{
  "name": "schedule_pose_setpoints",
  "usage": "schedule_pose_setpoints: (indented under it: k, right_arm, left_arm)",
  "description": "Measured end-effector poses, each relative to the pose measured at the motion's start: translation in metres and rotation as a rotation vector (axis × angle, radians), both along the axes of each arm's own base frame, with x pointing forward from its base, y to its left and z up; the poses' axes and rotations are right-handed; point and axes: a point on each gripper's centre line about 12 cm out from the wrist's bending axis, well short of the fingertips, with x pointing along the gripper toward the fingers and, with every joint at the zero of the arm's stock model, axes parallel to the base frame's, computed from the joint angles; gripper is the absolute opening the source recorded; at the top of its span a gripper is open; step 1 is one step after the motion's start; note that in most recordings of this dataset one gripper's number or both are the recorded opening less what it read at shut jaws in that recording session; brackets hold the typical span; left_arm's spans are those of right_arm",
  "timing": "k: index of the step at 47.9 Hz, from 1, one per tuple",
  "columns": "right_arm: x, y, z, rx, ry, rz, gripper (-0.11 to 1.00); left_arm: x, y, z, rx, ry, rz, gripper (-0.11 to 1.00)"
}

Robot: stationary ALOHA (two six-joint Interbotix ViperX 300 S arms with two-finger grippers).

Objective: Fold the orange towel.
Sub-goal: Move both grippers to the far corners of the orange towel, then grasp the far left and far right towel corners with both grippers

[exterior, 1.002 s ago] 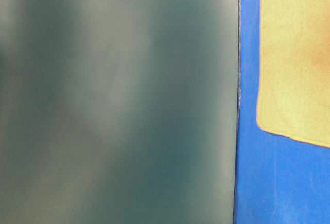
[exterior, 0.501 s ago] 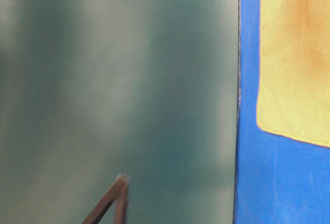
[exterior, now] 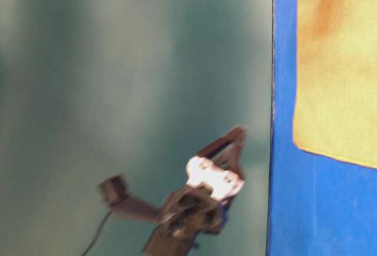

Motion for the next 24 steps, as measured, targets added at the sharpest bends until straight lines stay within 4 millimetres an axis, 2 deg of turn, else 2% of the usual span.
schedule_pose_setpoints:
  k: [14, 24]
  right_arm:
    - [0.001, -0.020, -0.046, 0.045, 0.061, -0.048, 0.56]
    - [0.001, -0.024, -0.069, 0.071, 0.089, -0.058, 0.55]
  left_arm:
    - [0.013, 0.037, -0.046, -0.025, 0.053, 0.065, 0.89]
    - [0.019, 0.047, -0.070, -0.042, 0.087, 0.079, 0.87]
